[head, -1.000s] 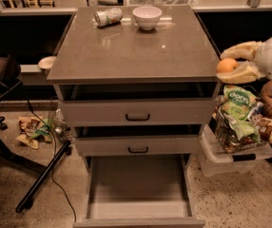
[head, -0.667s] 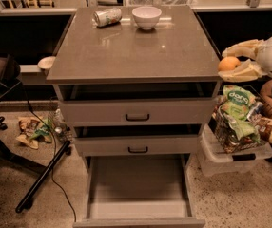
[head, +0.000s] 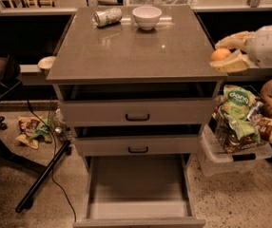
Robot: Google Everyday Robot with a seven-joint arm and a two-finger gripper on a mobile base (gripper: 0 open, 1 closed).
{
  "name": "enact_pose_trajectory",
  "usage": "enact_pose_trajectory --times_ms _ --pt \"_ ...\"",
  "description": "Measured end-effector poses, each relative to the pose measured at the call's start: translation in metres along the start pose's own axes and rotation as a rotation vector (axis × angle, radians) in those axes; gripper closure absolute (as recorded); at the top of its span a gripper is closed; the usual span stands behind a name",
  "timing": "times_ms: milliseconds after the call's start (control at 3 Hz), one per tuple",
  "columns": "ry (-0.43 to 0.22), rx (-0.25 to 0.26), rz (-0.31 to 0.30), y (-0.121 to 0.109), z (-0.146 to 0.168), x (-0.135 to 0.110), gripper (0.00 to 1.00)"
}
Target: Pick orange from bottom drawer and place on counter
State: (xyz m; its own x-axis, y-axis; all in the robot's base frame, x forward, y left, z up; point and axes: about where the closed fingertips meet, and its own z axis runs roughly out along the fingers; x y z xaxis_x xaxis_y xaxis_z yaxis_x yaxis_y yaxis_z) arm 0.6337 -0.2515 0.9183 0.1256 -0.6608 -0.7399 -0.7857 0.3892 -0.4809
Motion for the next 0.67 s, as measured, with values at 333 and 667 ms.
enact_pose_trajectory --times_ms 333,667 --pt "0.024 0.049 0.086 -0.032 0.029 -0.01 1.0" --pt "0.017 0.086 0.206 -0.053 0.072 -0.013 1.0"
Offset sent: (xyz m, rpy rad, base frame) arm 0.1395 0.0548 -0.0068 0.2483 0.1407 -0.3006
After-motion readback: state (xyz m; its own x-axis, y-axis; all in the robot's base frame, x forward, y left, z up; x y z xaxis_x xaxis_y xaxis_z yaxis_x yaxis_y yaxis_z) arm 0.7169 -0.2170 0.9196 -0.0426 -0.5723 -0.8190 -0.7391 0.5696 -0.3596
